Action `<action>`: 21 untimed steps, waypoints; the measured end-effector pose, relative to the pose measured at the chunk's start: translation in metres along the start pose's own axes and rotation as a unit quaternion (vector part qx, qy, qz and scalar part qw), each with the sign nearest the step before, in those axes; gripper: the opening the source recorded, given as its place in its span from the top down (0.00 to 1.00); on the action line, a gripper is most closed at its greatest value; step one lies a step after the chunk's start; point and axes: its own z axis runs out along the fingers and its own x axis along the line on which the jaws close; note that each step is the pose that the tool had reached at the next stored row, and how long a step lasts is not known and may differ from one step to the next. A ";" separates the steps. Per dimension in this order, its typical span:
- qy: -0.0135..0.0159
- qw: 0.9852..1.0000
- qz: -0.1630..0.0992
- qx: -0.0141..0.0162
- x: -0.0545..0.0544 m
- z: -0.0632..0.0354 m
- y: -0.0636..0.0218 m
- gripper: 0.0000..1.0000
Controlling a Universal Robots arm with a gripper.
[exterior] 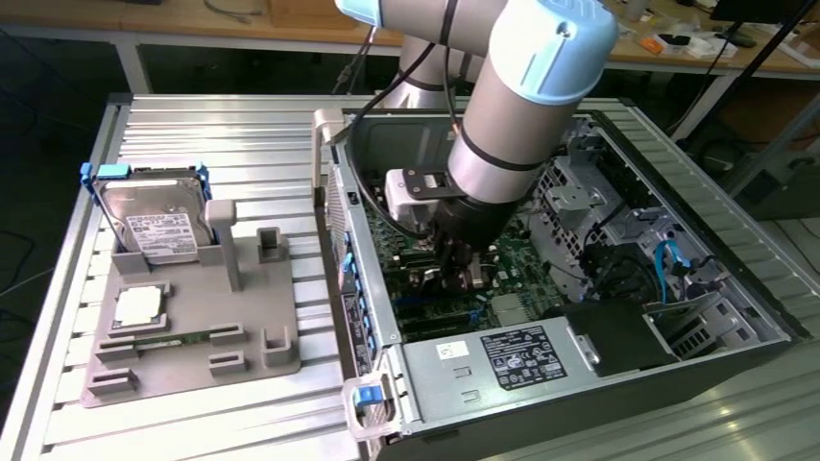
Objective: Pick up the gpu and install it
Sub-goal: 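Insert the gpu into the slot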
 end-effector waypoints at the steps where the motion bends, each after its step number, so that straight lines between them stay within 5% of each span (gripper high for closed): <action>1: 0.000 1.000 0.000 0.000 0.000 0.0000 0.0001 0.73; 21: 0.000 1.000 0.000 0.000 -0.001 0.0015 0.0028 0.73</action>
